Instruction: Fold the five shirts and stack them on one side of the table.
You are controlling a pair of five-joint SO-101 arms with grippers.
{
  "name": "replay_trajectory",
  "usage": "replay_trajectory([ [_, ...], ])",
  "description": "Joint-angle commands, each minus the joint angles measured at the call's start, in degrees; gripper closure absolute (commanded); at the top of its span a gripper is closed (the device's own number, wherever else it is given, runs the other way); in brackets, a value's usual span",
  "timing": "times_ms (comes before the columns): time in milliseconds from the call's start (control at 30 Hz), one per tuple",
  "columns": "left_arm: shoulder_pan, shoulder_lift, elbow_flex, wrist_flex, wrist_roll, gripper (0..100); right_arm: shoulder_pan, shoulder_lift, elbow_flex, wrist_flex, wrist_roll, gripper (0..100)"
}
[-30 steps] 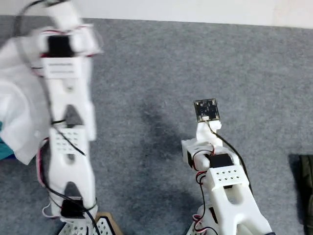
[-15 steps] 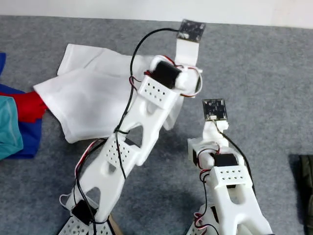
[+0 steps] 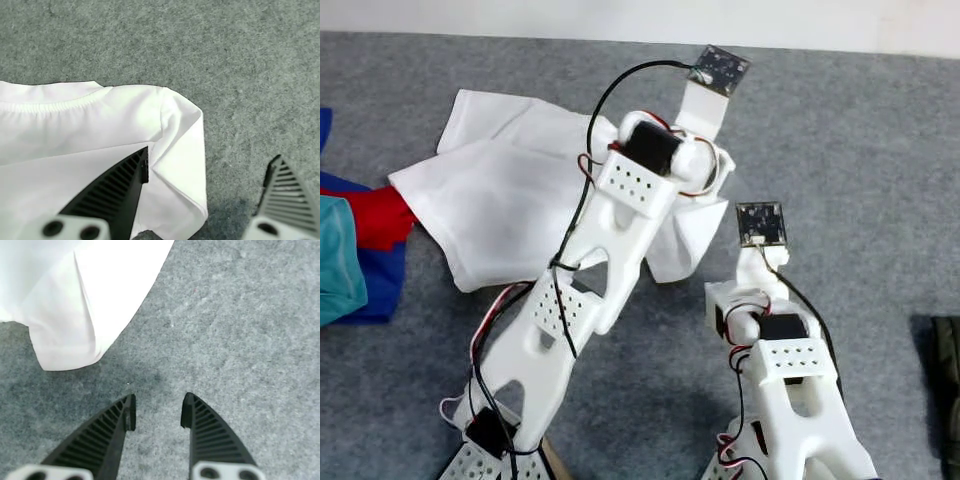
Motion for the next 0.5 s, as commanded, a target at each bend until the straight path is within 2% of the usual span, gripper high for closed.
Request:
replay_trajectory([
  [0,-5.6,-7.3,-1.7,0.4,-0.3,63,2.6,-1.1,-0.7,-0.9,-0.4,83.6],
  [100,-12.9,-9.0,-1.7,0.5,-0.3,63,6.3,-0.7,-4.0,-0.6,-5.8,83.6],
  [233,-23.3,-10.5,-1.7,0.8,-0.2,63,7.9,-0.4,-9.6,3.0,-6.9,83.6],
  [367,-29.0,-13.0,0.0,1.1,-0.1,63,2.5,-0.4,-15.4,6.1,-6.9,83.6],
  [467,-30.1,-17.5,8.1,1.1,-0.1,63,-2.9,-0.2,-17.9,6.3,-6.9,83.6],
])
